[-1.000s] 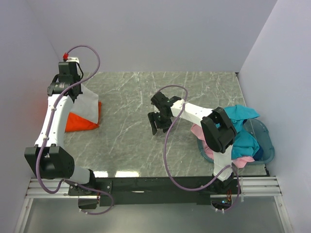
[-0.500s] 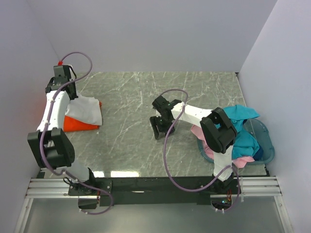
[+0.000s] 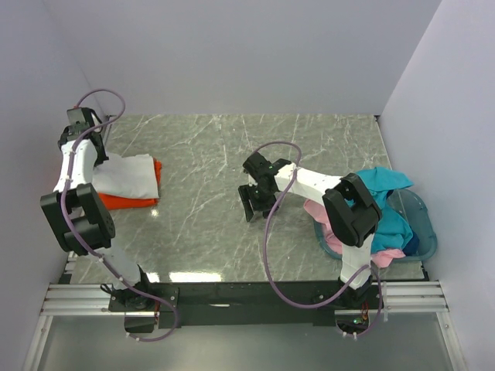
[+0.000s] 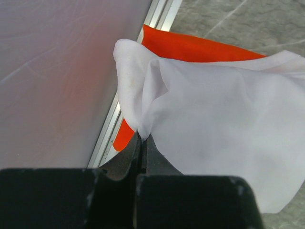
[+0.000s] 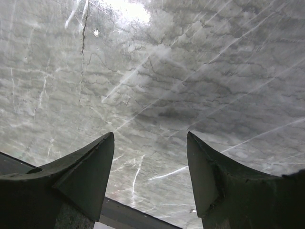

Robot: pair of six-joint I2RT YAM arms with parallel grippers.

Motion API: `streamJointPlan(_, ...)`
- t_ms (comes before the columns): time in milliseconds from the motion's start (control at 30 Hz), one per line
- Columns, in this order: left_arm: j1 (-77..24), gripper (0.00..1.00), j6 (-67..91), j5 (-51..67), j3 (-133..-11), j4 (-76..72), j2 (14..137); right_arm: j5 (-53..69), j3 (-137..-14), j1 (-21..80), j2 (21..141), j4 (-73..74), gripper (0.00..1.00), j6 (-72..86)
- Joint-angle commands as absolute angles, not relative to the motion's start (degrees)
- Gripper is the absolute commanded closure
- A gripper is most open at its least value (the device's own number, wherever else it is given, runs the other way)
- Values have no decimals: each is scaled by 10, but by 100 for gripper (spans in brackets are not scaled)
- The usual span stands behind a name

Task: Fold and stack the t-shirts
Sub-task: Neatly place the folded tshirt to the corner, then reset both grippers

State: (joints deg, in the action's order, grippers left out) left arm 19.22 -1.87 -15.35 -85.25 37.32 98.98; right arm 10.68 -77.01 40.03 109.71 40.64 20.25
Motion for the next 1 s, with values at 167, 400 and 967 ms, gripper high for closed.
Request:
streamJointPlan(167,208,91,-4,-170,-894,363,1026,112,-788,407,1087,414,31,188)
streamJointPlan(400,211,26,54,-227,-929,393,1035,104,-795,406,1075,417,30,186)
streamJointPlan(967,50,15,172,-111,-830,318,870,41,-707,406,958,347,30,227)
